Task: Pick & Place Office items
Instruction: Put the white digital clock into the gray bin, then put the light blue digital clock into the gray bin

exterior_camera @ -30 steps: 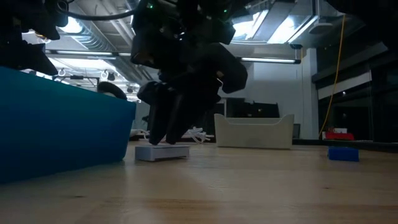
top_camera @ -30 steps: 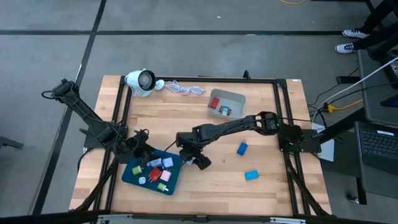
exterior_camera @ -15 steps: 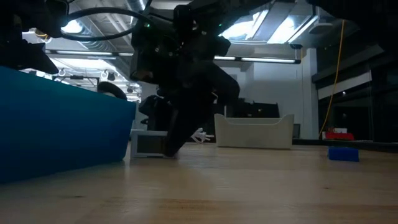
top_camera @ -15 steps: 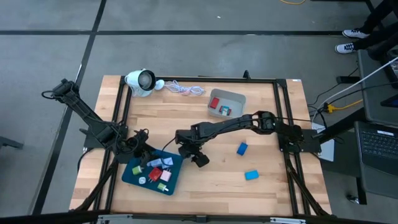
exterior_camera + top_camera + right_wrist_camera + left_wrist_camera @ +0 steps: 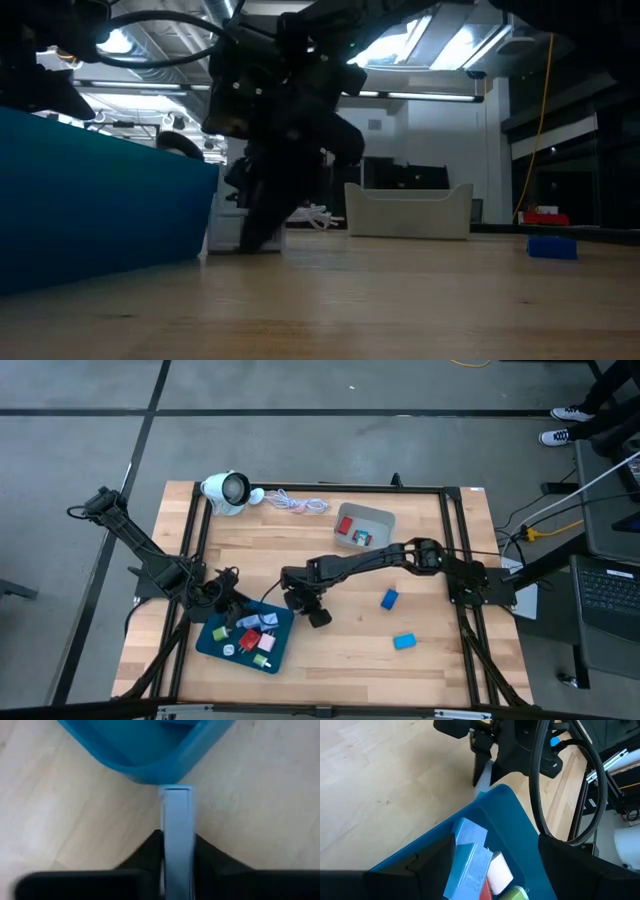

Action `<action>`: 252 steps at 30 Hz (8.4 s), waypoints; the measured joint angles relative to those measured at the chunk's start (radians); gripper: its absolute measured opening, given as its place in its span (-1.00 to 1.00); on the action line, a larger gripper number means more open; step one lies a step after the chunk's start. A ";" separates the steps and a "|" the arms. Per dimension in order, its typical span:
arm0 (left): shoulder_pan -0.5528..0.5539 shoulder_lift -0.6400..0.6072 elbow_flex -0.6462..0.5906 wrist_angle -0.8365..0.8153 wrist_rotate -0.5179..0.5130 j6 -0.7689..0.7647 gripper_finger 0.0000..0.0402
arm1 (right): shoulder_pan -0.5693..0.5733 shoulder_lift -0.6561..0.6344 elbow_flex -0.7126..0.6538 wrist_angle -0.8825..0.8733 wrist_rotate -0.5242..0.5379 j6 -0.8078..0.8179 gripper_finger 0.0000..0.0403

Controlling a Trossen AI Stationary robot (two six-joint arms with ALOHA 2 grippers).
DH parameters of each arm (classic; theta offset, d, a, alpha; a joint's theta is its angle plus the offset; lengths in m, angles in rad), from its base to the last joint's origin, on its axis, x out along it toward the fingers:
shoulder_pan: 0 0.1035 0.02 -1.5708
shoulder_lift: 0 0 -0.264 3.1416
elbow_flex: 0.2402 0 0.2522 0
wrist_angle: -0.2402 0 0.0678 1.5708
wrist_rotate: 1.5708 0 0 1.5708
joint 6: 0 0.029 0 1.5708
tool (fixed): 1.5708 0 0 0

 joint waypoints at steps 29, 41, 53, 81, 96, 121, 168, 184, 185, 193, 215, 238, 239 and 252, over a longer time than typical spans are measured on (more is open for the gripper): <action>-0.001 0.000 0.000 0.002 -0.103 0.055 0.40 | -0.408 -0.308 -0.006 -0.350 0.177 0.162 -0.75; 0.000 0.000 0.000 0.002 -0.155 0.080 0.40 | -0.593 -0.396 -0.051 -0.469 0.232 0.221 -0.75; 0.000 0.000 0.000 0.002 -0.196 0.083 0.40 | -0.628 -0.419 -0.438 -0.385 0.218 0.325 -0.69; 0.621 0.143 0.000 0.388 0.326 0.718 0.40 | -0.100 -1.235 -0.628 -0.531 0.374 1.139 0.08; 0.711 0.408 0.000 0.583 0.548 0.735 0.40 | 0.463 -1.233 -0.904 -0.383 0.316 1.546 0.24; 0.690 0.443 0.084 0.491 0.346 0.411 0.40 | 0.511 -1.159 -1.154 -0.049 0.088 0.719 0.39; 0.653 0.586 0.080 0.565 0.403 0.499 0.40 | 0.404 -0.894 -1.128 0.145 0.062 0.722 0.40; 0.653 0.589 0.081 0.555 0.380 0.491 0.40 | 0.416 -0.787 -1.124 0.251 0.111 0.792 0.39; 0.653 0.592 0.081 0.556 0.380 0.491 0.40 | 0.416 -0.785 -1.124 0.256 0.112 0.792 0.39; 0.651 0.633 0.080 0.557 0.382 0.489 0.40 | 0.417 -0.781 -1.124 0.272 0.186 0.796 0.31; 0.593 0.671 0.081 0.606 0.387 0.437 0.40 | 0.512 -0.791 -1.160 0.298 0.307 0.811 0.25; 0.595 0.670 0.081 0.661 0.397 0.393 0.40 | 0.537 -0.809 -1.161 0.273 0.411 0.945 -0.23; 0.594 0.670 0.080 0.665 0.396 0.393 0.40 | 0.528 -0.820 -1.159 0.256 0.411 0.946 -0.23; 0.609 0.669 0.080 0.706 0.396 0.430 0.40 | 0.322 -0.985 -1.065 0.124 0.471 0.810 -0.23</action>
